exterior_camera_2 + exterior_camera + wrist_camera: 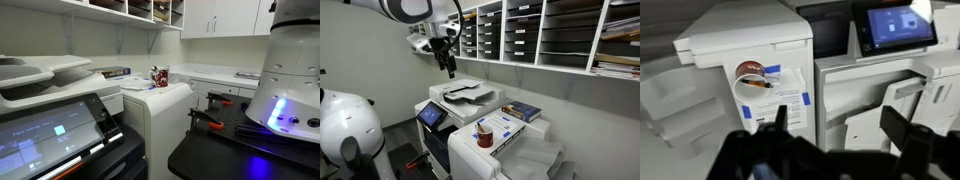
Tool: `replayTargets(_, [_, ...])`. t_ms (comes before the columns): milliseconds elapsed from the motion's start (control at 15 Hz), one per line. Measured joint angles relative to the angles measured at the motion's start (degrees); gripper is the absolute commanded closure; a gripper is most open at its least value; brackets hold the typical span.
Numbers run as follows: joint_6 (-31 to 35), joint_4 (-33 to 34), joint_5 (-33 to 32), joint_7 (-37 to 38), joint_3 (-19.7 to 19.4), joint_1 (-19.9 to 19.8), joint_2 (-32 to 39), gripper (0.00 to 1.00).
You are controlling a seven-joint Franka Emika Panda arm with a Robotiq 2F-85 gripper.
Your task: Pick up the pen and put it down
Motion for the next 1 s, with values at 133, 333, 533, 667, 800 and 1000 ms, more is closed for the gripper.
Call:
replayTargets(133, [0.00, 0.00, 0.00, 0.00, 0.00, 0.00, 0.00, 0.00])
replayTargets(333, [0.00, 0.00, 0.00, 0.00, 0.00, 0.00, 0.00, 0.00])
replayTargets(533, [0.09, -0.03, -0.01, 0.10, 0.25, -0.26, 0.09, 0.00])
replayTargets(667, [3.79, -0.99, -0.18, 3.05, 1.94, -1.68, 1.12, 0.00])
replayTargets(800, [10.37, -3.22, -0.28, 7.66, 4.67, -3.91, 4.75, 0.00])
replayTargets(1000, [20.76, -5.35, -0.75, 14.33, 7.85, -7.64, 14.49, 0.00])
